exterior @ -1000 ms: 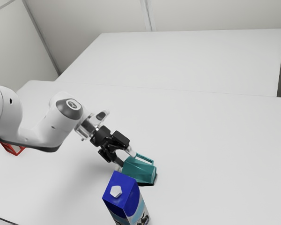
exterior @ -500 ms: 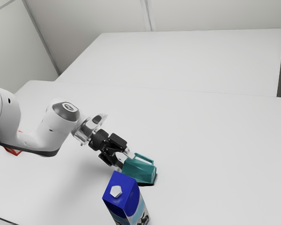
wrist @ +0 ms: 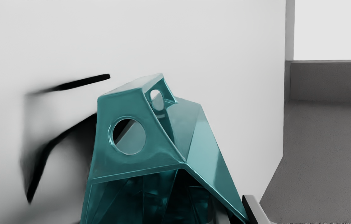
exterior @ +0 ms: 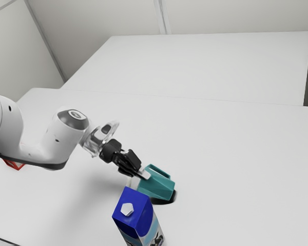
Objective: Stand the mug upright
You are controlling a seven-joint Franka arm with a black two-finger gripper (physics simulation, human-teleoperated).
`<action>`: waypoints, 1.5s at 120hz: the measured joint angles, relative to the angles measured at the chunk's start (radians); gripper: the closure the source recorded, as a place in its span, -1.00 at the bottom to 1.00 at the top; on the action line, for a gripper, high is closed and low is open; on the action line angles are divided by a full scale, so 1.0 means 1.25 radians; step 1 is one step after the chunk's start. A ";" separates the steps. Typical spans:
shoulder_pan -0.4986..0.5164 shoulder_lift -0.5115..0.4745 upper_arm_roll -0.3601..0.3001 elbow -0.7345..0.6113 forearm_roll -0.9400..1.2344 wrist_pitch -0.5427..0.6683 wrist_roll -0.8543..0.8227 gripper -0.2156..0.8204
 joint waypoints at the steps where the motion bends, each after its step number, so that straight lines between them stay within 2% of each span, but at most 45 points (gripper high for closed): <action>1: -0.001 -0.001 0.000 0.000 0.000 0.001 0.001 0.78; 29: -0.015 -0.012 0.000 0.011 0.033 0.018 0.019 0.88; 43: -0.017 -0.054 0.001 0.027 0.079 0.020 0.016 0.90; 56: 0.009 -0.105 0.003 0.067 0.161 0.018 0.001 0.92; 76: 0.012 -0.114 0.000 0.180 0.353 0.004 -0.043 0.93; 100: 0.010 -0.098 -0.031 0.280 0.615 -0.002 -0.130 0.93; 114: 0.008 -0.058 -0.052 0.323 0.728 0.014 -0.184 0.93; 153: 0.048 0.044 -0.054 0.363 0.849 0.090 -0.318 0.93; 180: 0.025 0.113 -0.054 0.359 0.891 0.137 -0.392 0.93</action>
